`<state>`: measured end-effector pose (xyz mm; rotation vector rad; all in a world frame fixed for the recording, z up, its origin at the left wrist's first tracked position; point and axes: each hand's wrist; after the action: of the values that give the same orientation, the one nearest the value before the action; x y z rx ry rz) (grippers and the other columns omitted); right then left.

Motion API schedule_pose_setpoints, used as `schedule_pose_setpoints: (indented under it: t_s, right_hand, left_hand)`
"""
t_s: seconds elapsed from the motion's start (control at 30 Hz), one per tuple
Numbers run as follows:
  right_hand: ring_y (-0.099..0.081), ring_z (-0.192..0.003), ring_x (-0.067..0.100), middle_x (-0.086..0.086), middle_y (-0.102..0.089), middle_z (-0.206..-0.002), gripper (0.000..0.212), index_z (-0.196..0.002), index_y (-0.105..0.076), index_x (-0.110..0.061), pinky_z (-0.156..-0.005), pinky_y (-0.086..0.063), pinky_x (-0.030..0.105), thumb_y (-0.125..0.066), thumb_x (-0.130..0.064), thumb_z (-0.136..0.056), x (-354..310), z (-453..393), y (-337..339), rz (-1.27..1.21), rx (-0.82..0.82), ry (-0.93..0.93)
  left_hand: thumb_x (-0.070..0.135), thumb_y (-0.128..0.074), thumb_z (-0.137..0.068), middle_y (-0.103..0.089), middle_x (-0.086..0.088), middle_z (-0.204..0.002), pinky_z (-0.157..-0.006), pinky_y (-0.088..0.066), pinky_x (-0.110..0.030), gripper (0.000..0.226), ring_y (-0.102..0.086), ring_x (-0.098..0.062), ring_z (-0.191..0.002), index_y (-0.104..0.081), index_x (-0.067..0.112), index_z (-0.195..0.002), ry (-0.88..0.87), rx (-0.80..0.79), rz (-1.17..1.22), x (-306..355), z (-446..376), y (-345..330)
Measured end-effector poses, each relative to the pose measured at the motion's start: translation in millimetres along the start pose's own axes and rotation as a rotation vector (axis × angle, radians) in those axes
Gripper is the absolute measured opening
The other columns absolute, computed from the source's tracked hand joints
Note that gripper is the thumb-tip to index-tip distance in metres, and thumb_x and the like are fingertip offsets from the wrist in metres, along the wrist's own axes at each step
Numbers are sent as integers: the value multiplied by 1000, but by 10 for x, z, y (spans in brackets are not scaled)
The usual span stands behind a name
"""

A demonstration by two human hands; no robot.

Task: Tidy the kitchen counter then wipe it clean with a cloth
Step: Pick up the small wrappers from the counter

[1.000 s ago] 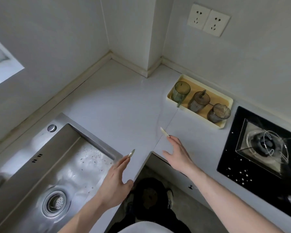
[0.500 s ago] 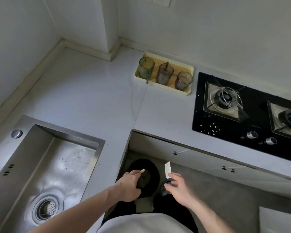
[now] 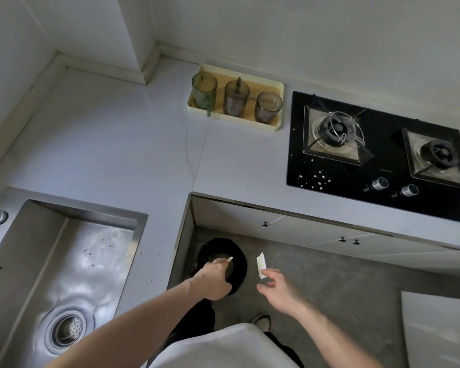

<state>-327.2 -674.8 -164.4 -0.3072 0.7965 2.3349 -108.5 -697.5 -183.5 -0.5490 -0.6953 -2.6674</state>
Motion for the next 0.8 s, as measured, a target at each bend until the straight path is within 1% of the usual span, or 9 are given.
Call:
schedule_pose_setpoints:
  t_s: [0.03,0.1,0.23,0.33,0.43,0.57,0.67,0.7,0.8]
  right_hand:
    - [-56,-122,9,-12,-41,-152,58,-151,-45,-17,-88,-38,18,-61,-32,-97,21,1,5,5,-1,0]
    - [-55,-124,9,-11,-40,-153,58,-151,-45,-16,-90,-38,19,-61,-33,-97,72,-1,1,5,-10,-12]
    - [-54,-126,11,-9,-38,-155,59,-152,-44,-15,-96,-40,21,-61,-32,-98,167,4,-10,4,-33,-19]
    - [-55,-125,13,-7,-38,-157,60,-151,-44,-15,-103,-41,24,-60,-34,-97,196,-50,12,24,-39,-28]
    - [-52,-131,16,-4,-41,-155,59,-151,-45,-16,-99,-37,21,-60,-33,-97,173,-95,12,73,-49,-25]
    - [-52,-133,21,1,-48,-152,61,-151,-45,-15,-91,-38,21,-61,-31,-95,91,-217,-21,82,-65,-12]
    - [-46,-139,20,1,-42,-157,61,-151,-46,-14,-108,-38,25,-61,-31,-94,-14,-322,-54,82,-82,13]
    - [-45,-140,21,2,-42,-157,62,-151,-45,-14,-110,-37,26,-62,-31,-94,-49,-347,-60,78,-83,20]
    - [-44,-141,22,3,-42,-157,63,-151,-45,-16,-110,-37,26,-62,-31,-92,-111,-394,-82,83,-94,37]
  left_hand:
    - [28,-54,-87,-16,0,-168,-119,-32,-35,81,-32,-30,-147,-22,16,-160,-3,-8,-6,16,-20,-7]
    - [28,-54,-88,-11,4,-169,-118,-34,-33,78,-32,-26,-148,-26,18,-160,4,-22,-11,3,-41,-36]
    - [24,-56,-91,-20,4,-166,-118,-30,-24,64,-30,-18,-149,-42,18,-153,6,18,53,-93,42,-54]
    - [24,-56,-91,-22,3,-165,-118,-28,-25,61,-31,-17,-149,-45,21,-150,30,75,99,-225,141,-11]
    - [23,-56,-92,-26,1,-163,-118,-24,-23,58,-28,-15,-150,-46,21,-150,32,129,82,-328,258,33]
    - [22,-57,-91,-32,3,-160,-116,-27,-24,56,-36,-16,-145,-49,24,-147,30,198,78,-350,394,111]
    - [21,-58,-90,-34,4,-159,-116,-30,-25,57,-37,-16,-144,-49,26,-146,8,236,87,-315,462,168]
    - [21,-58,-90,-33,5,-159,-116,-31,-26,57,-37,-16,-144,-49,27,-146,-1,250,88,-292,489,183]
    - [21,-58,-89,-33,7,-159,-115,-34,-27,57,-38,-16,-144,-49,29,-145,-27,294,94,-216,554,211]
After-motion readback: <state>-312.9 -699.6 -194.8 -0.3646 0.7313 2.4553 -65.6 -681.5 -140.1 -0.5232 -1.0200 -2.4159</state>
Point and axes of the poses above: each hand's wrist, its own z-axis away from the middle knuckle, its own y-axis out of the back of the hand, x = y × z
